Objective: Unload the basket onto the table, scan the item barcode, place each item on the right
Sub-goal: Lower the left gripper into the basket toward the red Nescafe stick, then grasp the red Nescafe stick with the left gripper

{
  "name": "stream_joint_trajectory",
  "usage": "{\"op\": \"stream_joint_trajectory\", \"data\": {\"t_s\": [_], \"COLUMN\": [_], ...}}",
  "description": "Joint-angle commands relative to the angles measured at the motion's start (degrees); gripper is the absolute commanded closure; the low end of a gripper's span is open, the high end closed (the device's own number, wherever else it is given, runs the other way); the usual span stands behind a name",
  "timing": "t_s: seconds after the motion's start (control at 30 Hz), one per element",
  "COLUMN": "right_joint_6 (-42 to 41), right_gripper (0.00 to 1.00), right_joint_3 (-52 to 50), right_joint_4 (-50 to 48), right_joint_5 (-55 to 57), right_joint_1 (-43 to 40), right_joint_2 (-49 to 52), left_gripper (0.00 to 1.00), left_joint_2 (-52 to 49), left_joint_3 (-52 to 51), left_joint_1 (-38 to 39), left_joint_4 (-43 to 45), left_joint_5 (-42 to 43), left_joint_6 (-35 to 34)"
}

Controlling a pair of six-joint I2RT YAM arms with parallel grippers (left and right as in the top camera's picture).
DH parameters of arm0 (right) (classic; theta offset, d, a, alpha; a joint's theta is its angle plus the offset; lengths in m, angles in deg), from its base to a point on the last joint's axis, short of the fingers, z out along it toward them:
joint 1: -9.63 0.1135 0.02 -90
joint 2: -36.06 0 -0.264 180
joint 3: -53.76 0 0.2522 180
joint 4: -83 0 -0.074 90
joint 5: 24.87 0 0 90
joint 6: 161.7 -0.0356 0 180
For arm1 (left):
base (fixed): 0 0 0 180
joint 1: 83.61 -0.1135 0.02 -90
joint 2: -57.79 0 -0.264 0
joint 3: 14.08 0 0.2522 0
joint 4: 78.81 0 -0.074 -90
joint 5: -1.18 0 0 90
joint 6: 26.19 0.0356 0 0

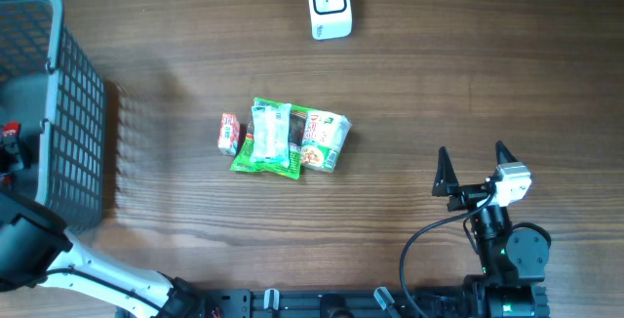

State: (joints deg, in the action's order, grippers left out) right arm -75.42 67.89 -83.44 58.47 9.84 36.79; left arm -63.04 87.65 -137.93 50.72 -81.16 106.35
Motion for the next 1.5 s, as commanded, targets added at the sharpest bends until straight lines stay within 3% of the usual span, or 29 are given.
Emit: {"op": "stream_joint_trajectory", "data": {"t_s": [0.0,0.3,0.37,0.47,0.63,0.87,0.93,1.03,1.13,1.17,1.2,1.23,1.27,1.33,1.47], "right_joint_6": [0.6,0.6,0.6,0.6,0.6,0.6,0.6,0.6,0.6,0.6,0.6,0.6,0.6,0.6,0.6], "right_gripper": [0.0,0.0,0.0,0.0,0.0,0.0,0.0,0.0,0.0,0.0,0.0,0.0,0.0,0.0,0.0], "right_joint_3": [-0.1,-0.1,-0.1,-0.1,-0.1,-0.1,-0.1,-0.1,-0.1,-0.1,-0.1,-0.1,-0.1,-0.1,-0.1], "right_joint_4": [-0.3,-0.3,-0.3,-0.3,-0.3,-0.3,-0.3,-0.3,-0.3,-0.3,-0.3,-0.3,-0.3,-0.3,-0.3], "right_joint_5": [-0.9,-0.9,-0.9,-0.9,-0.9,-0.9,-0.9,-0.9,-0.9,-0.9,-0.9,-0.9,-0.9,-0.9,-0.9], "right_joint_1": [-0.1,-0.1,-0.1,-0.1,-0.1,-0.1,-0.1,-0.1,-0.1,-0.1,-0.1,-0.1,-0.1,-0.1,-0.1], "right_joint_2": [-0.3,-0.3,-0.3,-0.3,-0.3,-0.3,-0.3,-0.3,-0.3,-0.3,-0.3,-0.3,-0.3,-0.3,-0.3], "left_gripper": [0.57,0.69,0.75,0.96,0.96,0.96,0.96,0.96,0.96,0.95,0.84,0.51,0.38,0.33,0.4], "left_joint_2": [-2.3,-1.6,-1.6,-1.6,2.5,19.5,25.6,32.5,37.1,37.7,37.6,37.2,36.5,34.1,27.1], "left_joint_3": [-1.7,-1.7,-1.7,-1.7,1.9,10.4,10.8,10.8,10.8,10.8,10.8,10.5,10.3,10.2,10.2], "left_joint_1": [1.4,2.3,2.3,2.3,3.1,3.2,3.2,3.7,4.7,4.8,4.8,4.8,4.7,4.5,3.4], "left_joint_4": [-4.6,-5.0,-5.4,-5.5,-5.7,-6.3,-6.8,-10.1,-12.5,-13.6,-14.8,-16.0,-16.7,-17.4,-17.5], "left_joint_5": [-0.5,-0.7,-0.6,-0.6,-0.2,1.3,5.8,12.2,9.9,8.8,8.3,7.2,6.0,3.1,2.7], "left_joint_6": [-0.9,-1.1,-1.1,-1.1,-7.3,-22.6,-25.8,-26.5,-26.3,-26.3,-26.3,-26.3,-26.3,-24.5,-21.7]}}
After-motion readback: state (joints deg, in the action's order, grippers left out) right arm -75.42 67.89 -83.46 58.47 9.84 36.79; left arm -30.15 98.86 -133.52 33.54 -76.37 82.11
